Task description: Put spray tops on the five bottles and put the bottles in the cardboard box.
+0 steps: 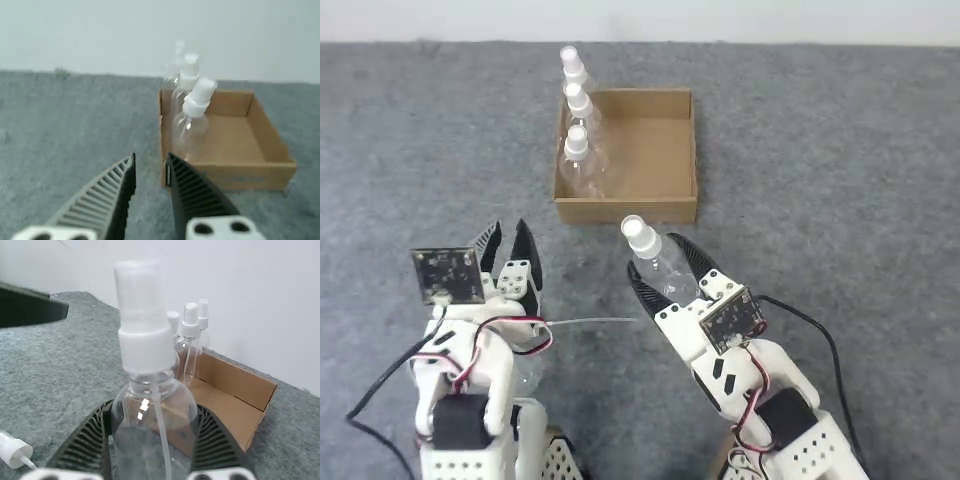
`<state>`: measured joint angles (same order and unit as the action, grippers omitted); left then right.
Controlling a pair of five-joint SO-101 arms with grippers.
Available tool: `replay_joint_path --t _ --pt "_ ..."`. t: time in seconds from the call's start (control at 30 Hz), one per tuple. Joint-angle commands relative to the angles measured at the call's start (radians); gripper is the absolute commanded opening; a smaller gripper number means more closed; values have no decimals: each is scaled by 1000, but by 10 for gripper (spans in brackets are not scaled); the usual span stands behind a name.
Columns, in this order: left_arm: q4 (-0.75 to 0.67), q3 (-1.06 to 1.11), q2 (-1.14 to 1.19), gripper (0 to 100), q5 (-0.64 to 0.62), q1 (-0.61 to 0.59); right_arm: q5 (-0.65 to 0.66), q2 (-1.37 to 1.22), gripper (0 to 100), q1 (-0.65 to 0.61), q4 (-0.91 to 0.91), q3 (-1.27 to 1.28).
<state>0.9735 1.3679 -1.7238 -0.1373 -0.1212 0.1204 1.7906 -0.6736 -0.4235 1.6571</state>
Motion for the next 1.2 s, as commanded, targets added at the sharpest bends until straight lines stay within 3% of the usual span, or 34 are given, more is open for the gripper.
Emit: replay_joint_path --t 0.0,0.2,0.37,0.83,1.17 --pt "-44 8 -9 88 6 -18 -6 16 7 19 35 -71" --pt "-44 41 -9 88 6 -43 -15 8 7 19 -4 -100" --pt "-44 45 -9 88 11 -43 -138 7 7 21 -87 -180" --pt "-44 61 -9 88 12 -49 -126 4 6 22 -97 -371" --pt "-44 61 -9 88 14 -49 -92 -315 6 101 -45 -577"
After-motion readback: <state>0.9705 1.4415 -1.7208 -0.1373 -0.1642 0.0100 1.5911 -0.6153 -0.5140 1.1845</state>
